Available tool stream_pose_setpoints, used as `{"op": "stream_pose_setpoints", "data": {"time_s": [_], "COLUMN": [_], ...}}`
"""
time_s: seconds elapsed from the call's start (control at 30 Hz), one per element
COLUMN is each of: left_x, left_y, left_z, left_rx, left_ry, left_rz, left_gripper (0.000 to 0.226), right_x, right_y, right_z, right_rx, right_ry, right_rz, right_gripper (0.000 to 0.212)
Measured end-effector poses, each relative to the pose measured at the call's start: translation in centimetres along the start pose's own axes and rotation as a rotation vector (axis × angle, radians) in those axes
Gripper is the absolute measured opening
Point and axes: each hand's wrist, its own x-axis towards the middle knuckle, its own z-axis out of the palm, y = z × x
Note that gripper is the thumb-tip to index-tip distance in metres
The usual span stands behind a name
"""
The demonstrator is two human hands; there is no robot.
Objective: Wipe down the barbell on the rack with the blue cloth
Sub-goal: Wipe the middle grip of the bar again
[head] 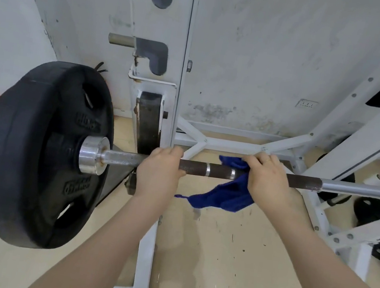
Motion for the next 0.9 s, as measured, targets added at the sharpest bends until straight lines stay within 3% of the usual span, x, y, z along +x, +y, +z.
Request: {"op": "stream_pose_setpoints", "data": {"time_s": [0.1,0.23,0.37,0.47,0.57,0.63,0.7,0.8,0.9], "left_x": [-0.1,-0.5,-0.5,-0.8,-0.7,0.0,0.7,0.7,0.3], "left_y": [0.1,-0.3,-0.4,0.9,3.4,4.6,5.9,6.9,7.4], "left_z": [0.3,1.0,0.9,1.3,0.8,0.9,1.1,2.1,3.6], "left_rx": [0.023,0.182,0.240,0.328,0.349,0.274,0.201,0.238,0.218], "left_ry": [0.016,0.075,0.056,0.029,-0.066,-0.107,-0.123,-0.093,-0.008], "left_rz": [0.021,0.152,0.174,0.133,0.072,0.118,0.146,0.177,0.196], "left_gripper": [0.022,0.030,0.032,0.045,0.063,0.045,0.031,0.031,0.037], "right_x": [0.5,0.3,0.0,0.4,0.5,-0.2,0.2,1.1,0.7], "right_y": [-2.5,-3.9,2.7,1.6,-3.9,-4.8,-2.3,4.6,7.0], "right_z": [0.3,0.4,-1.1,-1.4,-1.0,-0.3,-1.3,-2.2,-2.4], "right_rx": [0.058,0.106,0.036,-0.048,0.029,0.062,0.077,-0.022,-0.053], "right_ry": [0.011,-0.015,-0.090,-0.081,-0.095,-0.011,-0.099,-0.228,-0.165], "right_rz": [0.026,-0.100,0.165,0.293,0.143,-0.049,-0.097,0.097,0.244], "right_gripper": [0.035,0.033,0.034,0.026,0.016,0.011,0.021,0.033,0.032]}}
